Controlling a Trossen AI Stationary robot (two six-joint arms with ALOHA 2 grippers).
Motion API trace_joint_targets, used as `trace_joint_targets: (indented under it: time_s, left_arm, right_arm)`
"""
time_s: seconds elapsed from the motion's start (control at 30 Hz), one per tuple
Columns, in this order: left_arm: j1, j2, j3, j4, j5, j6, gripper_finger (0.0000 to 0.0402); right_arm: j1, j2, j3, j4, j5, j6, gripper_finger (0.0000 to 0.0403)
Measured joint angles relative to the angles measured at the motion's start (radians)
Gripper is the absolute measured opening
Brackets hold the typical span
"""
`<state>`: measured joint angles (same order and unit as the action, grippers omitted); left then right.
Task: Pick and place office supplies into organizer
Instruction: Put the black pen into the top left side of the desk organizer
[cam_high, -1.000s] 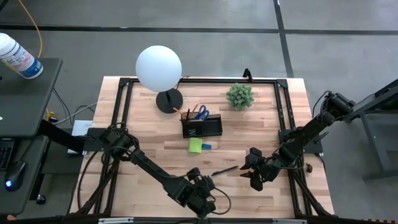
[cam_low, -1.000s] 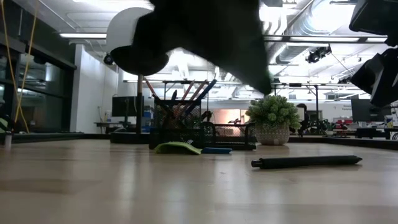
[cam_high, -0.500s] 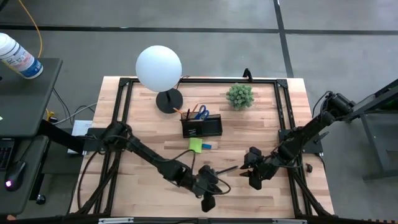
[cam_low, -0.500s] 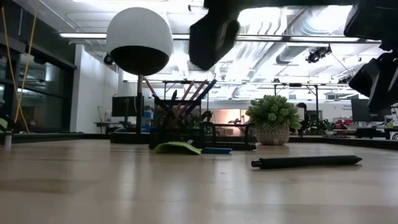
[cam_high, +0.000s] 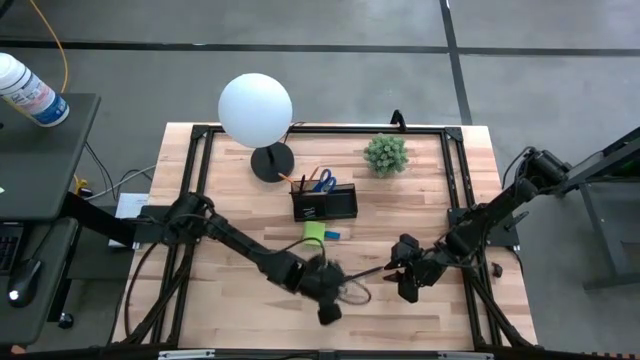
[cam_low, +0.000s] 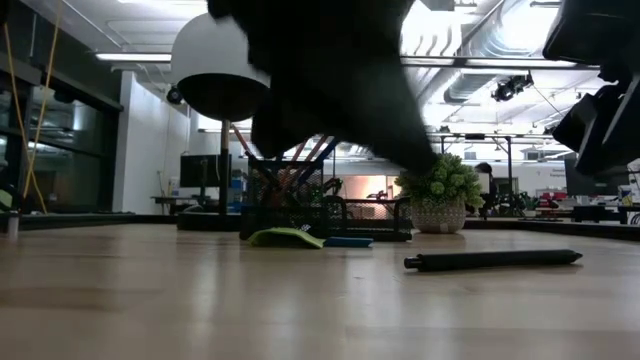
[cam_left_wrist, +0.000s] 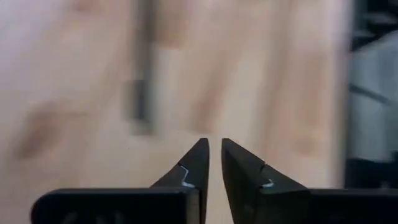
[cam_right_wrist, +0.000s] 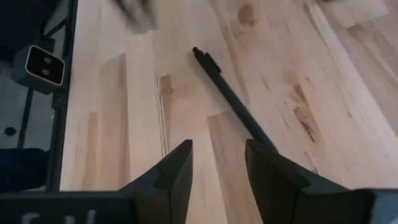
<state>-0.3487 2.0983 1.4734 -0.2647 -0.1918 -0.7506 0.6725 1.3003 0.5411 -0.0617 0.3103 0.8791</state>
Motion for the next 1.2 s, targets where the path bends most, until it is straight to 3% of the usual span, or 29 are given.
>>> trace_joint_targets:
  time_s: [0.1, 0.33, 0.47, 0.57, 0.7, 1.0, 1.2]
  left_arm:
    - [0.016, 0.000, 0.000, -0.074, -0.045, -0.017, 0.0051]
    - [0.021, 0.000, 0.000, -0.068, -0.068, -0.023, 0.0133]
    - [-0.005, 0.018, 0.004, -0.062, -0.187, -0.048, 0.0162]
    - [-0.043, 0.015, 0.034, -0.067, -0.295, -0.017, 0.0159]
    - [-0.061, 0.030, 0.050, -0.091, -0.334, 0.010, 0.0139]
    - [-0.054, 0.099, 0.055, -0.024, -0.285, -0.024, 0.0105]
    - [-0.050, 0.101, 0.070, -0.051, -0.323, -0.004, 0.0096]
  right_arm:
    - [-0.009, 0.000, 0.000, 0.005, 0.001, -0.006, 0.0138]
    - [-0.025, 0.000, 0.000, 0.010, 0.013, -0.023, 0.0138]
    - [-0.025, 0.000, 0.000, 0.011, 0.029, -0.024, 0.0138]
    - [-0.025, 0.000, 0.000, 0.013, 0.040, -0.024, 0.0138]
    - [-0.025, 0.000, 0.000, 0.015, 0.040, -0.024, 0.0138]
    - [-0.025, 0.001, 0.000, 0.016, 0.047, -0.024, 0.0138]
    - [-0.025, 0.001, 0.000, 0.022, 0.050, -0.018, 0.0138]
